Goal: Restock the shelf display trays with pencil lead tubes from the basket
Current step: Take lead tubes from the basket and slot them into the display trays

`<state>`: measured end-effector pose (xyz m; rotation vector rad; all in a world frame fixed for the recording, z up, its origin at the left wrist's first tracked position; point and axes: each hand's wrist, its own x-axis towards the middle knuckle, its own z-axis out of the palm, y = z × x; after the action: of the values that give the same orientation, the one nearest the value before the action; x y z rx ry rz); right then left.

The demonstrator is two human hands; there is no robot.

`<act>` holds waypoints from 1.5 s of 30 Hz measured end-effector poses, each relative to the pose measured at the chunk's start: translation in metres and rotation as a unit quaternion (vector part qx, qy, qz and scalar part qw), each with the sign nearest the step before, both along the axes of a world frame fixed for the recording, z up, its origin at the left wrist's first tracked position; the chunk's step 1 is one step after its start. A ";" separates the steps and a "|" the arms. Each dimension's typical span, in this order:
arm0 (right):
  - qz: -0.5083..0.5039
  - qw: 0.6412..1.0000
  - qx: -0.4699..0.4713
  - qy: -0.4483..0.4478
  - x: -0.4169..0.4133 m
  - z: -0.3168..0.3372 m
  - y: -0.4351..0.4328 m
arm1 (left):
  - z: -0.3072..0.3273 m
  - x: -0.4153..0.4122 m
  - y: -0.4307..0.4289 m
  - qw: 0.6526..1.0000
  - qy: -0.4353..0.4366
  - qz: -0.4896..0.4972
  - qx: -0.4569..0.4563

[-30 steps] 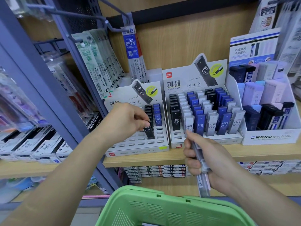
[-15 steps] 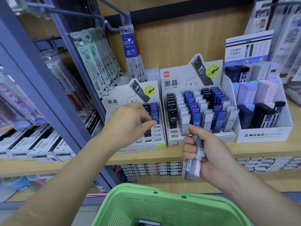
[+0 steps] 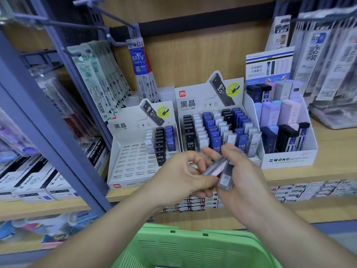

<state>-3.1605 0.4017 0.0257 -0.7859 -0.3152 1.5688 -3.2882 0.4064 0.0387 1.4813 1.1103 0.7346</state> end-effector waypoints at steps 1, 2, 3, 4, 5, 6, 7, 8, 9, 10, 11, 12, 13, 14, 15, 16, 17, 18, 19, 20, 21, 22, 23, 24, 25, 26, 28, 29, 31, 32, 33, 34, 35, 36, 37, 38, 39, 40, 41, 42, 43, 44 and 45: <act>0.016 1.000 0.002 -0.018 0.001 -0.001 -0.001 | 0.000 0.001 -0.002 1.000 -0.002 0.002 0.003; 0.030 0.999 0.004 -0.039 0.001 -0.002 -0.002 | -0.002 0.003 -0.003 1.000 0.000 0.002 0.006; 0.041 0.997 0.003 -0.063 0.002 -0.002 -0.003 | -0.003 0.004 -0.005 1.000 0.004 0.001 0.008; 0.047 0.995 0.003 -0.087 0.003 -0.002 -0.004 | -0.004 0.004 -0.006 1.000 0.012 0.000 0.010; 0.049 0.992 0.001 -0.112 0.004 -0.003 -0.004 | -0.004 0.005 -0.007 1.000 0.023 -0.006 0.012; 0.047 0.990 0.000 -0.134 0.005 -0.003 -0.005 | -0.004 0.004 -0.008 0.998 0.049 -0.021 0.023; 0.043 0.987 0.004 -0.156 0.006 -0.003 -0.005 | -0.002 0.001 -0.008 0.993 0.100 -0.046 0.052; 0.040 0.983 0.013 -0.181 0.006 -0.003 -0.005 | 0.001 0.000 -0.008 0.980 0.160 -0.070 0.094; 0.044 0.976 0.028 -0.212 0.007 -0.003 -0.006 | 0.005 -0.002 -0.007 0.966 0.205 -0.076 0.140; 0.057 0.966 0.048 -0.249 0.007 -0.002 -0.006 | 0.009 -0.002 -0.005 0.957 0.217 -0.057 0.183; 0.079 0.952 0.072 -0.289 0.007 -0.002 -0.006 | 0.014 -0.003 -0.003 0.954 0.200 -0.022 0.222; 0.103 0.934 0.095 -0.328 0.007 -0.002 -0.006 | 0.018 -0.004 0.000 0.954 0.161 0.016 0.252; 0.127 0.915 0.116 -0.365 0.008 -0.002 -0.005 | 0.022 -0.004 0.004 0.955 0.124 0.042 0.266; 0.152 0.897 0.133 -0.393 0.007 -0.002 -0.005 | 0.025 -0.006 0.007 0.955 0.110 0.051 0.269; 0.176 0.882 0.146 -0.412 0.006 -0.003 -0.005 | 0.025 -0.009 0.008 0.952 0.125 0.048 0.277; 0.198 0.872 0.154 -0.420 0.006 -0.003 -0.006 | 0.023 -0.012 0.009 0.948 0.150 0.030 0.278; 0.216 0.866 0.158 -0.423 0.006 -0.003 -0.007 | 0.022 -0.014 0.009 0.948 0.167 0.012 0.271; 0.233 0.860 0.159 -0.426 0.006 -0.002 -0.007 | 0.022 -0.015 0.009 0.951 0.169 0.002 0.260; 0.248 0.855 0.155 -0.427 0.007 -0.002 -0.007 | 0.021 -0.017 0.008 0.953 0.163 0.000 0.257; 0.261 0.853 0.153 -0.425 0.008 -0.001 -0.007 | 0.020 -0.017 0.009 0.954 0.153 0.002 0.256; 0.271 0.853 0.152 -0.419 0.008 0.000 -0.007 | 0.019 -0.018 0.009 0.956 0.148 0.001 0.255; 0.280 0.855 0.152 -0.410 0.009 0.001 -0.007 | 0.017 -0.018 0.009 0.957 0.143 -0.006 0.252; 0.288 0.857 0.150 -0.401 0.010 0.003 -0.007 | 0.017 -0.019 0.010 0.960 0.131 -0.018 0.247; 0.297 0.861 0.144 -0.388 0.011 0.005 -0.008 | 0.017 -0.020 0.010 0.966 0.106 -0.030 0.236; 0.307 0.868 0.132 -0.367 0.012 0.008 -0.008 | 0.019 -0.021 0.010 0.972 0.063 -0.031 0.222; 0.315 0.880 0.116 -0.335 0.014 0.011 -0.008 | 0.024 -0.022 0.010 0.979 0.009 -0.014 0.205; 0.303 0.918 0.080 -0.242 0.018 0.014 -0.006 | 0.034 -0.022 0.008 0.973 -0.097 0.066 0.196; 0.280 0.939 0.063 -0.188 0.020 0.015 -0.004 | 0.039 -0.023 0.006 0.958 -0.112 0.110 0.239; 0.224 0.968 0.052 -0.099 0.022 0.018 -0.002 | 0.041 -0.022 0.001 0.897 -0.014 0.138 0.420; 0.201 0.975 0.057 -0.074 0.022 0.020 -0.002 | 0.038 -0.021 -0.002 0.854 0.068 0.106 0.504; 0.185 0.979 0.066 -0.059 0.022 0.022 -0.004 | 0.032 -0.019 -0.005 0.817 0.144 0.072 0.554; 0.173 0.981 0.072 -0.052 0.021 0.024 -0.005 | 0.026 -0.019 -0.006 0.790 0.197 0.038 0.580; 0.164 0.982 0.076 -0.053 0.020 0.025 -0.006 | 0.019 -0.020 -0.003 0.746 0.233 0.012 0.624; 0.155 0.983 0.079 -0.061 0.020 0.025 -0.006 | 0.012 -0.021 0.000 0.705 0.253 0.001 0.663; 0.146 0.983 0.081 -0.072 0.021 0.025 -0.006 | 0.007 -0.021 0.002 0.685 0.261 -0.008 0.680; 0.137 0.983 0.083 -0.085 0.022 0.025 -0.005 | 0.005 -0.022 0.003 0.703 0.245 -0.019 0.667; 0.127 0.983 0.085 -0.101 0.023 0.025 -0.005 | 0.006 -0.020 0.003 0.742 0.210 -0.019 0.636; 0.120 0.982 0.088 -0.118 0.024 0.024 -0.004 | 0.009 -0.018 0.001 0.794 0.160 -0.010 0.586; 0.116 0.980 0.092 -0.136 0.026 0.024 -0.003 | 0.014 -0.016 -0.001 0.853 0.101 0.013 0.512; 0.117 0.976 0.099 -0.153 0.026 0.024 -0.002 | 0.020 -0.013 -0.003 0.907 0.036 0.038 0.418; 0.123 0.972 0.106 -0.169 0.027 0.023 -0.002 | 0.025 -0.010 -0.003 0.941 -0.023 0.067 0.332; 0.132 0.967 0.115 -0.185 0.026 0.023 -0.002 | 0.030 -0.010 -0.001 0.958 -0.062 0.090 0.265; 0.145 0.960 0.124 -0.203 0.025 0.023 -0.003 | 0.033 -0.011 0.002 0.971 -0.079 0.092 0.207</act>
<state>-3.1356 0.3986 0.0487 -0.8887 -0.9469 1.5873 -3.2988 0.4079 0.0721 1.6408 1.0201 1.2535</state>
